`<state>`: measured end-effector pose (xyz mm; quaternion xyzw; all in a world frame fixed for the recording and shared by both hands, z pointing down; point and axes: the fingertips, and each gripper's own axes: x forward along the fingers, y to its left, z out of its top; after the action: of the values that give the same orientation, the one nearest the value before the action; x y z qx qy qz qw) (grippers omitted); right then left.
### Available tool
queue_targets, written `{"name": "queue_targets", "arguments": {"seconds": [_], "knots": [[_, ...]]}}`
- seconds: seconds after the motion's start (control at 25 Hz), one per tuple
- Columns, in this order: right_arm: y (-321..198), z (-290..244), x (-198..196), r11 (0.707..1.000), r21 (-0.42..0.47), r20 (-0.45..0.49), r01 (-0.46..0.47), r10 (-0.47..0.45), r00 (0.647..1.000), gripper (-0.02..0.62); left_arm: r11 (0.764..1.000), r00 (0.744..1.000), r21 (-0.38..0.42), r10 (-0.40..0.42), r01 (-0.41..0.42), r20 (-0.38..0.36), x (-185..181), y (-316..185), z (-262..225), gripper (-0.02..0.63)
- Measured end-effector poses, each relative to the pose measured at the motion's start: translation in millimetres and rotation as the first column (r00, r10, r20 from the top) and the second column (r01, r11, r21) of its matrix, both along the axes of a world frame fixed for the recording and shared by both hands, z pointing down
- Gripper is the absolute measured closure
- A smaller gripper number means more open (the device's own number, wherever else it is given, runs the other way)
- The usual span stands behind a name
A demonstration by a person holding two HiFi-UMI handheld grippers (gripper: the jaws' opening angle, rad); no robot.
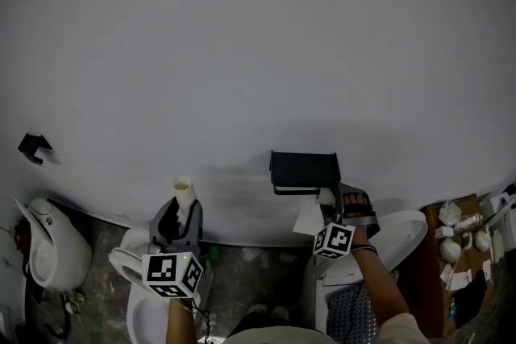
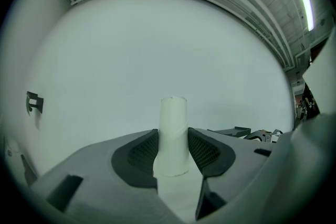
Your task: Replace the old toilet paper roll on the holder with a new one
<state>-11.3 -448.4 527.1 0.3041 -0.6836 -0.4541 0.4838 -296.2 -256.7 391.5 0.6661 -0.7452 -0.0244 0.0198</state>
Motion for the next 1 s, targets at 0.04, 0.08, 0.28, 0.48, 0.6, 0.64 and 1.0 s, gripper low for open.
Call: {"name": "queue_targets", "arguments": {"seconds": [0.04,0.08,0.28,0.48,0.6,0.64,1.0], "knots": [[0.4,-0.5,-1.2,1.000,0.007,0.009,-0.002,0.002,1.000,0.301,1.000,1.000,0.000,-0.001,0.001,0.001,0.1,0.3,-0.2,0.425],[0.8,-1.1,-3.4,1.000,0.017,0.017,-0.003,0.003,1.000,0.301,1.000,1.000,0.000,-0.002,0.002,0.001,0.2,0.1,-0.3,0.425],[5.8,-1.7,-26.3,0.993,0.112,0.015,0.021,-0.022,1.000,0.301,1.000,1.000,-0.003,0.004,-0.004,0.008,0.1,-3.9,-0.9,0.425],[13.1,-3.4,-53.4,0.985,0.159,-0.020,0.073,-0.071,0.997,0.301,1.000,1.000,0.000,0.007,-0.007,0.012,2.1,-5.1,-3.3,0.425],[20.1,-3.2,-71.0,0.980,0.162,-0.028,0.119,-0.116,0.993,0.301,1.000,1.000,0.001,0.008,-0.008,0.017,2.3,-4.3,-4.4,0.425],[22.4,-3.4,-76.6,0.978,0.161,-0.028,0.131,-0.128,0.991,0.301,1.000,1.000,0.001,0.008,-0.008,0.020,2.1,-3.9,-4.7,0.425],[39.3,-6.7,-104.3,0.970,0.131,-0.002,0.203,-0.205,0.979,0.276,1.000,0.999,-0.006,0.017,-0.017,0.028,4.0,-2.7,-6.2,0.425]]}}
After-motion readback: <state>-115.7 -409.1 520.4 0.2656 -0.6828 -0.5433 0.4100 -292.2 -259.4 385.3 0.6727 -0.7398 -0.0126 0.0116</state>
